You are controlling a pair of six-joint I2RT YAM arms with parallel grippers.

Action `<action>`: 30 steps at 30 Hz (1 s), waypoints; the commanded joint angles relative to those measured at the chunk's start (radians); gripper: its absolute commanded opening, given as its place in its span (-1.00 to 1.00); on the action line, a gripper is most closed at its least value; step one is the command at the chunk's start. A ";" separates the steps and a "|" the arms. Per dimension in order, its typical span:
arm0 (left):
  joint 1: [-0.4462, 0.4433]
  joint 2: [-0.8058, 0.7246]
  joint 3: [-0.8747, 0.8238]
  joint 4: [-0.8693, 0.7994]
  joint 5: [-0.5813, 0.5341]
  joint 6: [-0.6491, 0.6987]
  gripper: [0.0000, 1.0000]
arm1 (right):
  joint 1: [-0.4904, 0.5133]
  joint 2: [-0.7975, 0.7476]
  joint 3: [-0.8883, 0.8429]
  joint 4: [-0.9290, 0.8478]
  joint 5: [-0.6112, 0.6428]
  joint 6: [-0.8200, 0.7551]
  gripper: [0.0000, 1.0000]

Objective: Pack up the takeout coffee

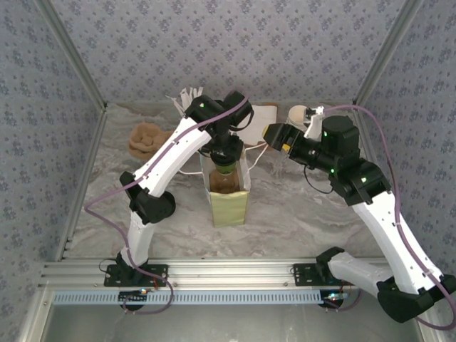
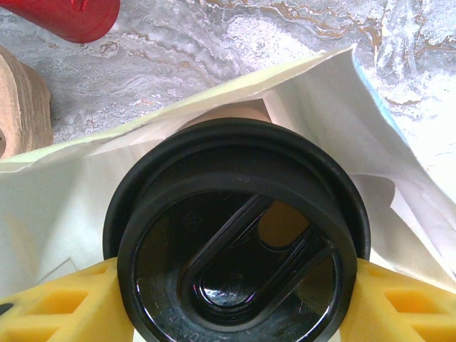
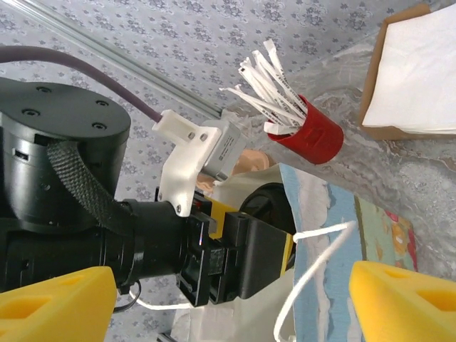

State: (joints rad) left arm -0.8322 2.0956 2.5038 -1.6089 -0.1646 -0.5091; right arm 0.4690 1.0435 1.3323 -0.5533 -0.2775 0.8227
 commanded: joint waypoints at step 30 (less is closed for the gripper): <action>0.007 -0.033 -0.026 -0.136 -0.019 -0.049 0.10 | 0.128 -0.035 -0.224 0.010 0.154 0.178 -0.88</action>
State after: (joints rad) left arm -0.8310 2.0945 2.4653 -1.6089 -0.1654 -0.5365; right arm 0.5659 1.0359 1.1336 -0.5629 -0.1909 0.9298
